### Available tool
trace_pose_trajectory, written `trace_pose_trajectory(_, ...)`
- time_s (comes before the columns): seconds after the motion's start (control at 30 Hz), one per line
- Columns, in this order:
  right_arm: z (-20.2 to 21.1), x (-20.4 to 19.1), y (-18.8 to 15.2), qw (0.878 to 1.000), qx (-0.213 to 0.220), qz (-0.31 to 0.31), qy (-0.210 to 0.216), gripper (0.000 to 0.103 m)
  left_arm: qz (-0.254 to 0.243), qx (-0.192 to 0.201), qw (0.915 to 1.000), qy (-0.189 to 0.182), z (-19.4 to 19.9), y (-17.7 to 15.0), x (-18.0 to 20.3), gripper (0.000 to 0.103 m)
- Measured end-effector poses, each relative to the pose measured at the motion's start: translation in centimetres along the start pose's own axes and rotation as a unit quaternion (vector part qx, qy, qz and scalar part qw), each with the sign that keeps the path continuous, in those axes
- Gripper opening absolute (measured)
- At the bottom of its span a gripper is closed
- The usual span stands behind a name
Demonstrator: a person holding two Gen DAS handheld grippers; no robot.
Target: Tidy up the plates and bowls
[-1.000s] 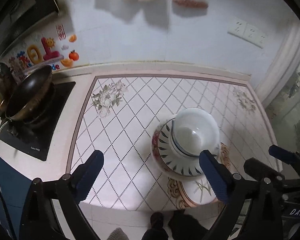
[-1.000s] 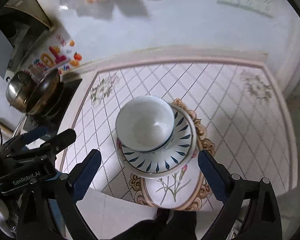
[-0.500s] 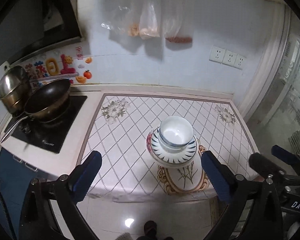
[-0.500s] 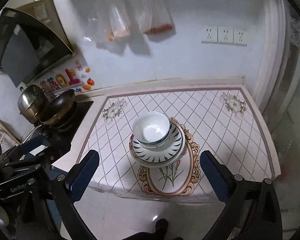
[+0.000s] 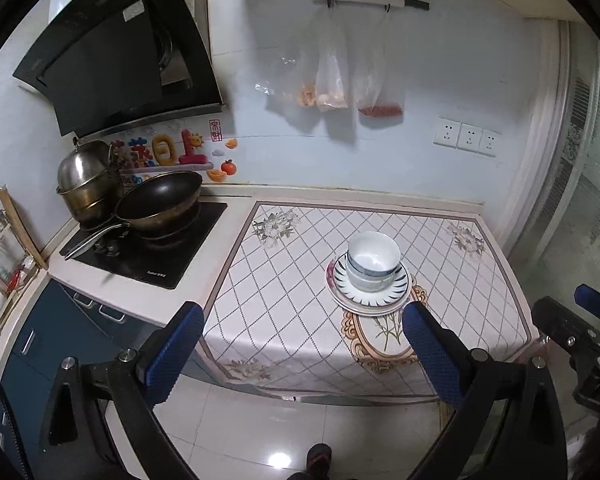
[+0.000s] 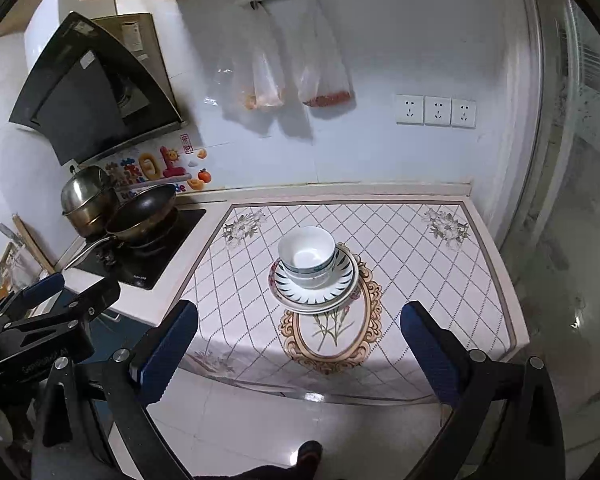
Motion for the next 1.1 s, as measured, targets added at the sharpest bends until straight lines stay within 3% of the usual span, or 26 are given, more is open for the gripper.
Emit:
trace_pose_trajectory(0.33, 2.6, 1.3, -1.4, 1.000, 0.006, -0.001, -0.004, 0.103, -0.001, 0.015, 0.9999, 0.003, 2.8, -1.4, 0.5, 0.102)
trace_pose_trajectory(1.1, 3.5, 1.7, -1.2, 1.000, 0.014, 0.004, -0.010, 0.103, 0.000, 0.017, 0.9998, -0.011, 3.4, -1.7, 0.5, 0.102)
Point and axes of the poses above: each gripper's, at about its wrist camera, not at the fingertips, and z roughly against the way its jaws point, x to its right, y to its top, the point moved 8 cm from there along -z, roughly the way its jaws point, and after that the axes turned 3 degrees about -x, right-handed, at the moved point
